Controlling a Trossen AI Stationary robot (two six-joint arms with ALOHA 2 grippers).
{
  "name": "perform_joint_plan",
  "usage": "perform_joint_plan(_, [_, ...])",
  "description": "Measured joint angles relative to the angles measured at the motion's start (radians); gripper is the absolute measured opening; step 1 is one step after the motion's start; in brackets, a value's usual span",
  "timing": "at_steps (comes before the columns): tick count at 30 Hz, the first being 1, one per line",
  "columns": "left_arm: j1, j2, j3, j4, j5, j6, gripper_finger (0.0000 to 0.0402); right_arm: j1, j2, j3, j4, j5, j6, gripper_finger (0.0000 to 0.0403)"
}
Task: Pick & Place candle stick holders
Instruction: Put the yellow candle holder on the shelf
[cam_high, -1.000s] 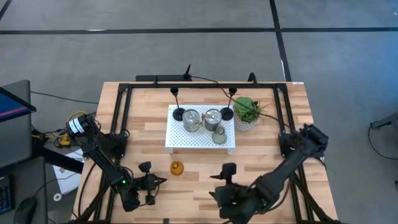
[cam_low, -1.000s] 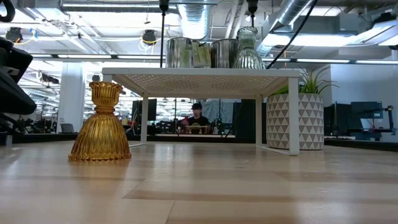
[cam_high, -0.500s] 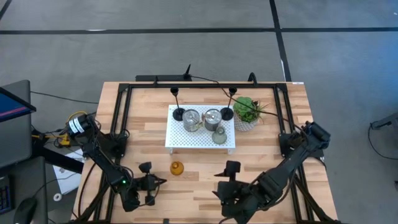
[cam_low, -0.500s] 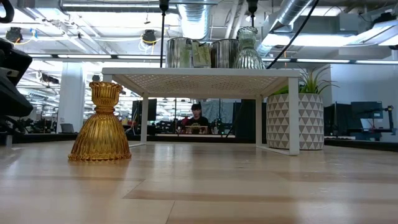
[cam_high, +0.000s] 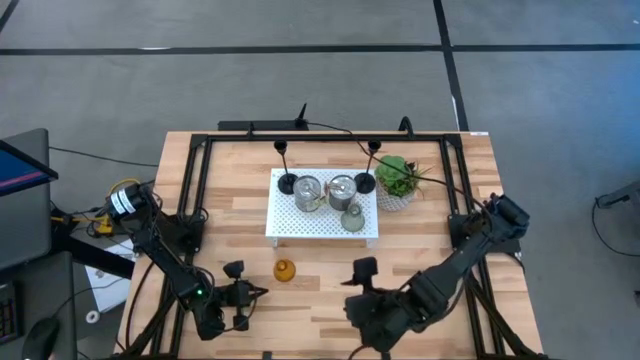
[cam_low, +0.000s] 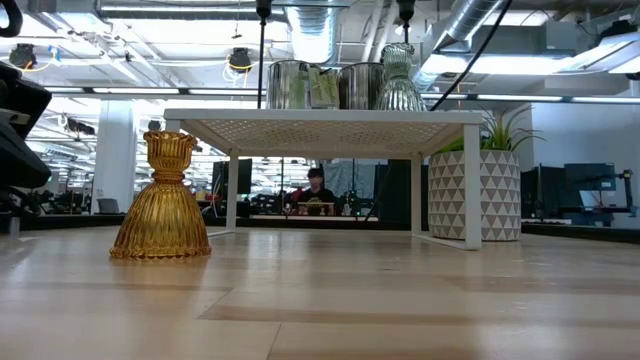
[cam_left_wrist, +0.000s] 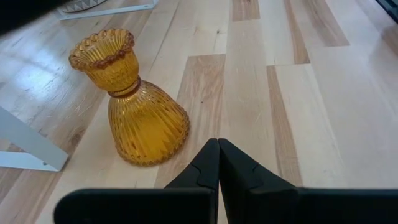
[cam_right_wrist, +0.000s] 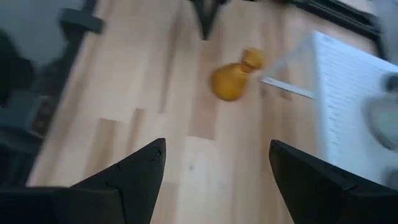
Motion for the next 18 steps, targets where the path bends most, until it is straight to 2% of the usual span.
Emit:
perform_joint_plan(4, [0.000,0.000,0.000,0.002,0.000,0.000,0.0003,-0.023,-0.038,-0.095,0.183,-0.175,-0.133,0.0276])
perform_joint_plan(6, [0.000,0.000,0.000,0.003,0.000,0.000,0.0003,-0.042,-0.093,-0.196,0.318,-0.282,-0.162,0.0276])
perform_joint_plan(9, [0.000,0.000,0.000,0.004,0.004,0.000,0.0003,-0.068,-0.219,-0.402,0.541,-0.388,-0.165,0.0276])
perform_joint_plan(11, [0.000,0.000,0.000,0.004,0.017,0.000,0.0003,-0.077,-0.320,-0.556,0.706,-0.419,-0.177,0.0276])
perform_joint_plan(18, [0.000,0.000,0.000,0.004,0.017,0.024,0.0003,-0.070,-0.625,-1.050,1.185,-0.419,-0.158,0.0276])
